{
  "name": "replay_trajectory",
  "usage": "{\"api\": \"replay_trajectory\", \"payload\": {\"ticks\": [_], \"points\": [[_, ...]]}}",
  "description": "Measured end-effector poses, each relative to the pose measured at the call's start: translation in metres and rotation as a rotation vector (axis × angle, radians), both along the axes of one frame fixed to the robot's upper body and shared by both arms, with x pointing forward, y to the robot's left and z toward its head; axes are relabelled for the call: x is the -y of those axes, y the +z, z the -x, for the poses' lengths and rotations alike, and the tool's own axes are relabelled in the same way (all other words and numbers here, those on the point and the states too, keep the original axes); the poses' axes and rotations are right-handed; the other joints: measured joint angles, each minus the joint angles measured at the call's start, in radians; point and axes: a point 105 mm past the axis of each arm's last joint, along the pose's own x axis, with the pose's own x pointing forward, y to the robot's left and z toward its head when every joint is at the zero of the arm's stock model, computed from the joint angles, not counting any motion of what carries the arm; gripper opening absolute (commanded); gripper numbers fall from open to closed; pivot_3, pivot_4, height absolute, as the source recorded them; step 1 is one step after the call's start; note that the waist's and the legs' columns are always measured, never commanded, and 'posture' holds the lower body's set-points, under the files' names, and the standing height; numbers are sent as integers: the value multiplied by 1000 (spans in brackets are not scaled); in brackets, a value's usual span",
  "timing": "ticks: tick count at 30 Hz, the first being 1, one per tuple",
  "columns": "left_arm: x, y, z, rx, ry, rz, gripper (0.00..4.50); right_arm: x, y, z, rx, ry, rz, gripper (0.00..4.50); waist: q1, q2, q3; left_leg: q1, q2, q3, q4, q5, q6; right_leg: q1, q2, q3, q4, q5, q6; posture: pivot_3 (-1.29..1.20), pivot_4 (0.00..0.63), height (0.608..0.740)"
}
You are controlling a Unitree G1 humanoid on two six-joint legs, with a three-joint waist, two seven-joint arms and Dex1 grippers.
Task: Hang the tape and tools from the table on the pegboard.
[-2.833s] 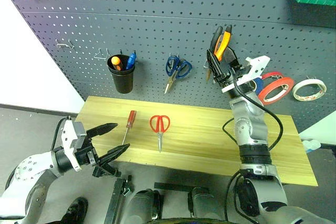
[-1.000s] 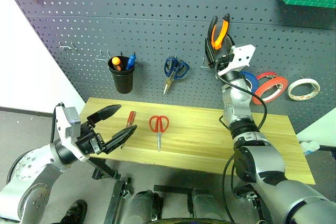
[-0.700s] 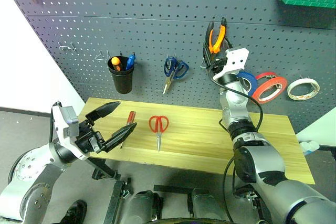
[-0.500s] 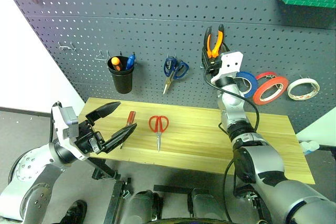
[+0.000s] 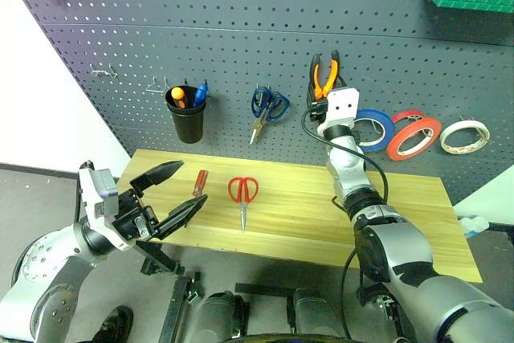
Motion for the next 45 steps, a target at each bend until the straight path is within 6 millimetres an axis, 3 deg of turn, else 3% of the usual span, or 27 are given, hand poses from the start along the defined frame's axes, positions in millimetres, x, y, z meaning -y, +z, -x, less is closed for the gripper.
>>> {"api": "replay_trajectory", "payload": {"ticks": [4,6,10,21,37,45], "points": [[0,0,1,6,-6,-1,4500,0,-5,0,-17,-10,11,2821,1,0,0,0,0,0,0,0,0,0,0,0,0,0,0,90,44,740],[0,0,1,6,-5,0,4500,-1,-7,0,-20,-13,18,3542,1,0,0,0,0,0,0,0,0,0,0,0,-1,0,0,92,42,740],[-1,1,-1,5,7,0,4500,-1,-8,0,-26,-12,18,4487,1,0,0,0,0,0,0,0,0,0,0,0,-1,0,0,90,39,740],[0,3,-4,5,14,-2,4500,-4,-2,2,10,23,21,4487,1,0,0,0,1,0,-1,0,0,1,1,0,-3,0,0,86,37,740],[1,2,-2,2,-9,-4,4500,-9,44,20,208,188,-62,4487,1,0,1,0,2,0,-4,-1,-1,2,1,0,-8,0,0,72,48,740],[-3,-5,-3,-19,-19,3,4500,-1,65,35,241,386,-270,4487,2,0,1,0,2,0,-7,-2,-2,2,1,-1,-11,0,0,62,43,740]]}}
